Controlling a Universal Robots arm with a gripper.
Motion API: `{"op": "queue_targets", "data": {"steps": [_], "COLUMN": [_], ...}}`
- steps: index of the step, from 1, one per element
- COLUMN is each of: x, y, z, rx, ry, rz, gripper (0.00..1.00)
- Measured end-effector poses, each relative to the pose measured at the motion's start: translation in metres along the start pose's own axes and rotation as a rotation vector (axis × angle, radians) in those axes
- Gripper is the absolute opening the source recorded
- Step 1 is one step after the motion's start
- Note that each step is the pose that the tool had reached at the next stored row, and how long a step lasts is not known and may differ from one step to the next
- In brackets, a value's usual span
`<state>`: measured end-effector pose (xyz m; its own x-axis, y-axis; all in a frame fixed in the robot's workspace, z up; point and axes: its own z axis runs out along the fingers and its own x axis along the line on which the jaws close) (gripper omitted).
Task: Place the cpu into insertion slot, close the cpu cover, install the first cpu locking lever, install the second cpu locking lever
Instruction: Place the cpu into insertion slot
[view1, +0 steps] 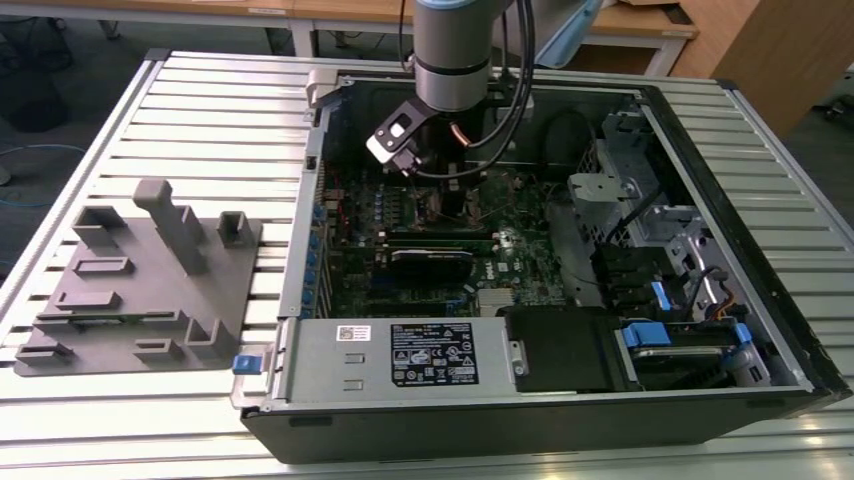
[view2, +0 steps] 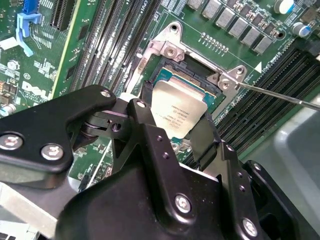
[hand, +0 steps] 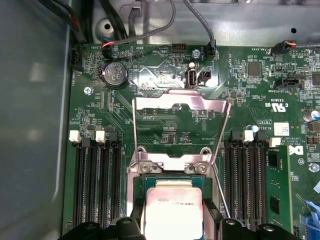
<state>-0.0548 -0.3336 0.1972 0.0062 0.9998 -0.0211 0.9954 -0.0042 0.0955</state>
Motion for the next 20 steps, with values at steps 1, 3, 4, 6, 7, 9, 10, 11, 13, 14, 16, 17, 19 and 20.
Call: {"op": "queue_targets", "data": {"steps": [1,3,4,6,7,9,10,11,13,14,16,17,19,20], "x": [0.0000,0.0000,0.0000,0.0000,0.0000,0.0001,0.0001,0.0001,0.0001,0.0001,0.0001,0.0001,0.0002,0.0002], "y": [-0.0001,-0.0003,-0.0004,-0.0005,-0.0005,-0.0005,-0.0005,-0.0005,-0.0005,-0.0005,-0.0005,-0.0005,-0.0003,-0.0003], "z": [0.0009,0.0029,0.0036,0.0045,0.0046,0.0047,0.0047,0.0048,0.0048,0.0048,0.0049,0.0048,0.0042,0.0038], "rx": [0.0000,0.0000,0.0000,0.0002,0.0002,0.0002,0.0001,0.0001,0.0001,0.0001,0.0001,0.0000,-0.0004,-0.0003], "ry": [0.0000,0.0000,-0.0001,-0.0004,-0.0003,-0.0003,-0.0002,-0.0001,-0.0001,-0.0002,-0.0001,0.0000,0.0006,0.0004], "rz": [0.000,0.000,0.000,0.000,0.000,0.000,0.000,0.000,0.000,0.000,0.000,0.000,0.000,0.000], "gripper": [0.54,0.54,0.54,0.54,0.54,0.54,0.54,0.54,0.54,0.54,0.54,0.54,0.54,0.54]}}
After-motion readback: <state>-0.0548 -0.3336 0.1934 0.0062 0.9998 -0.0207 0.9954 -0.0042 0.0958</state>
